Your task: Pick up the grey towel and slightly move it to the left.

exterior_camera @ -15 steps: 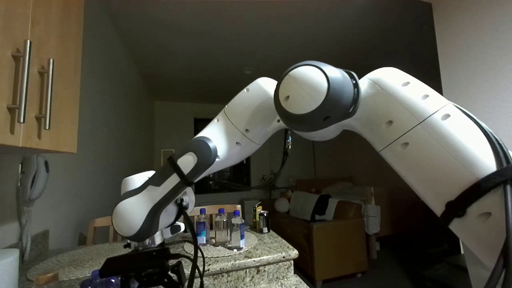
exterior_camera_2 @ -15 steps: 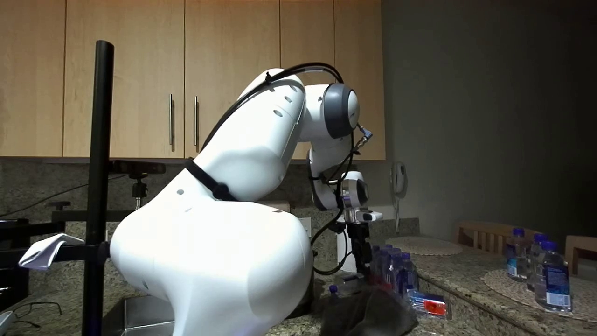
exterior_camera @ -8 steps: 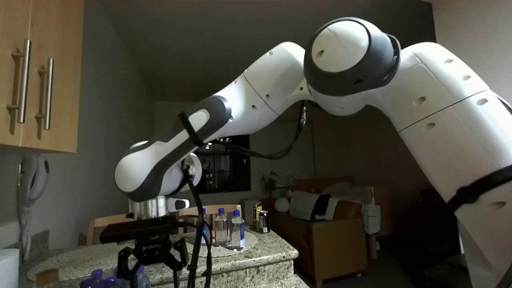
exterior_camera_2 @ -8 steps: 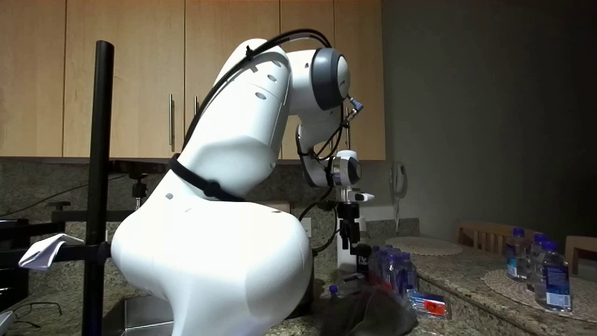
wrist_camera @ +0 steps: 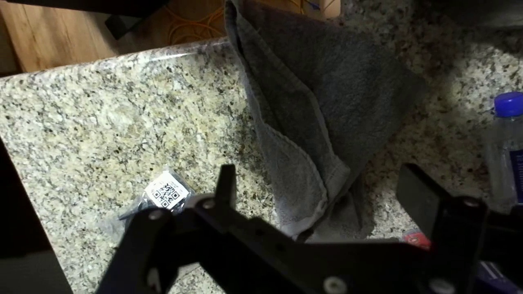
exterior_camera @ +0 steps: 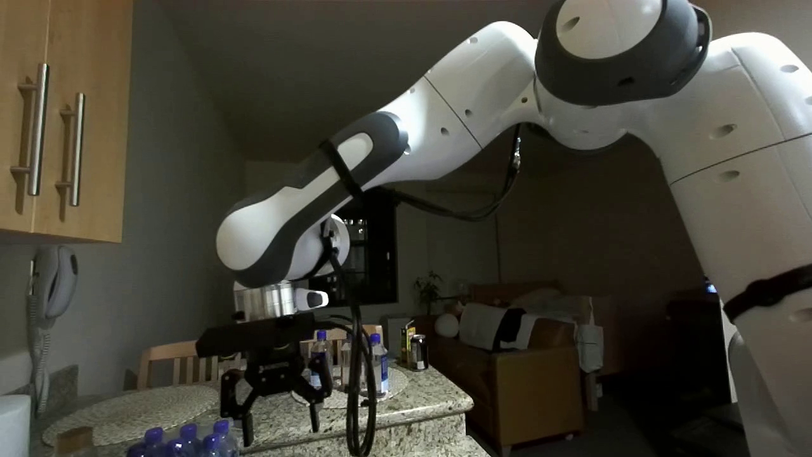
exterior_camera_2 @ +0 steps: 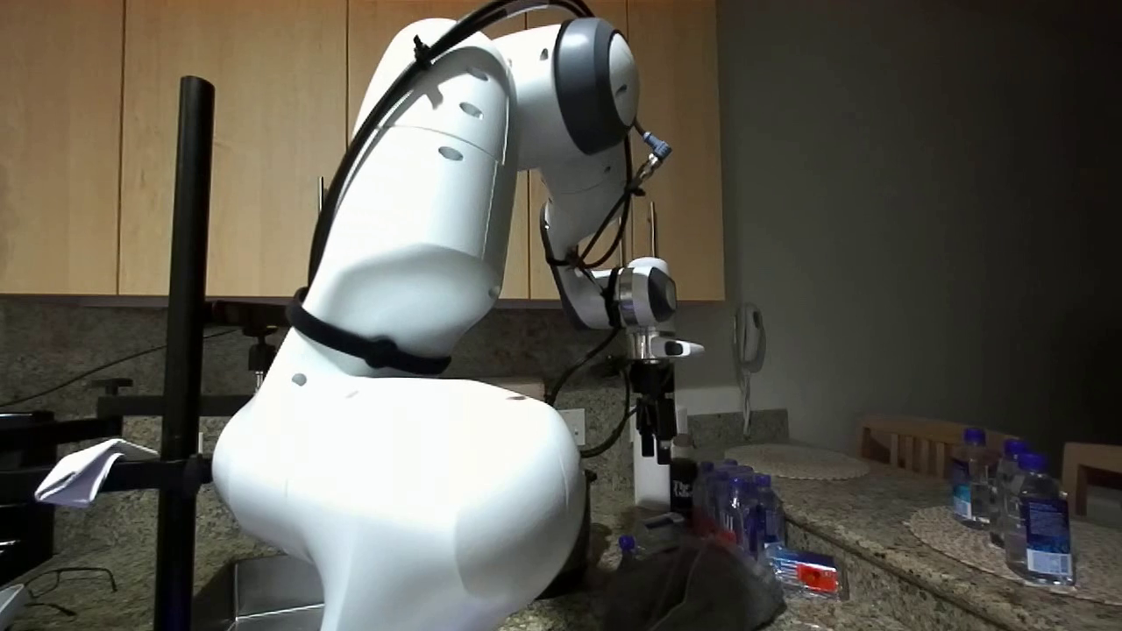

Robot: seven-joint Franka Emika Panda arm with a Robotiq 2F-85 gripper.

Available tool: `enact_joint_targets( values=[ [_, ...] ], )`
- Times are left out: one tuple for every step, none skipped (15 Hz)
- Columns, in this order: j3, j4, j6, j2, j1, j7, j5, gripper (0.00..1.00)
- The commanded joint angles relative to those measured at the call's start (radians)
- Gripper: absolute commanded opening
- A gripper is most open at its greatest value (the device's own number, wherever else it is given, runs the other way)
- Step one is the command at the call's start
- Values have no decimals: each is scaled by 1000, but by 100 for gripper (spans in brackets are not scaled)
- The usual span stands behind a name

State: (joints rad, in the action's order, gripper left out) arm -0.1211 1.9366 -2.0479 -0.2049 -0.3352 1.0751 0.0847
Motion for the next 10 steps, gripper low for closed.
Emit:
enact_joint_targets(
  values=[
    [-6, 71, -9, 61, 63, -122, -16, 100],
    [-1, 74, -10, 63, 76, -148, -15, 100],
    [-11, 26, 4, 24, 55, -73, 2, 100],
    [-7, 31, 2, 26, 67, -96, 2, 100],
    [-4, 33, 2, 27, 76, -110, 2, 100],
    [-3, 33, 2, 27, 80, -115, 2, 100],
    [-3, 33, 2, 27, 80, -116, 2, 100],
    [-5, 33, 2, 27, 79, -116, 2, 100],
    [-6, 33, 2, 27, 79, -116, 2, 100],
    [-7, 33, 2, 27, 78, -116, 2, 100]
  ],
)
